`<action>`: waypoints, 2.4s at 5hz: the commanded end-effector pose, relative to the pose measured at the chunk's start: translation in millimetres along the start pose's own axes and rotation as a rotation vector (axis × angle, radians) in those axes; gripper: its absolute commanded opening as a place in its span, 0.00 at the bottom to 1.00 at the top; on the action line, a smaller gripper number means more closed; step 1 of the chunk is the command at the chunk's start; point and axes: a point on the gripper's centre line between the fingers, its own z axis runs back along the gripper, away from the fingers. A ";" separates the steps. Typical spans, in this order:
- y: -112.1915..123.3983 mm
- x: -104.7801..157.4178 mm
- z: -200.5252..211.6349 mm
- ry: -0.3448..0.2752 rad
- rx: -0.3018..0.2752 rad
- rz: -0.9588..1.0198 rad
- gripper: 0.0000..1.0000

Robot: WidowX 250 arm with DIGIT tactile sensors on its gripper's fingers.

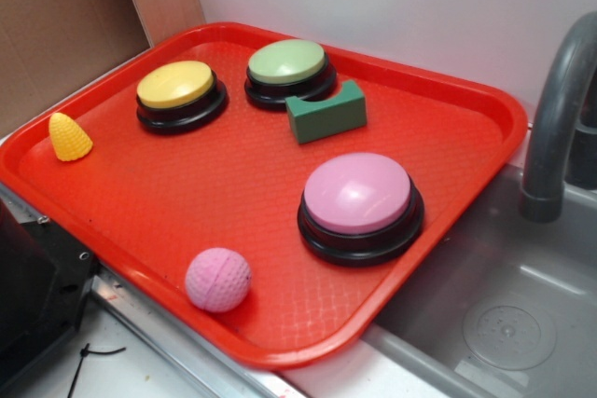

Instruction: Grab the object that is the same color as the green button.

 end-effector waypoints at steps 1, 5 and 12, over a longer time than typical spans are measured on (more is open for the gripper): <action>4.7 48.6 -33.6 -0.088 0.082 -0.007 1.00; -18.7 123.5 -123.6 -0.126 0.109 -0.112 1.00; -34.3 143.8 -188.3 -0.050 0.080 -0.178 0.00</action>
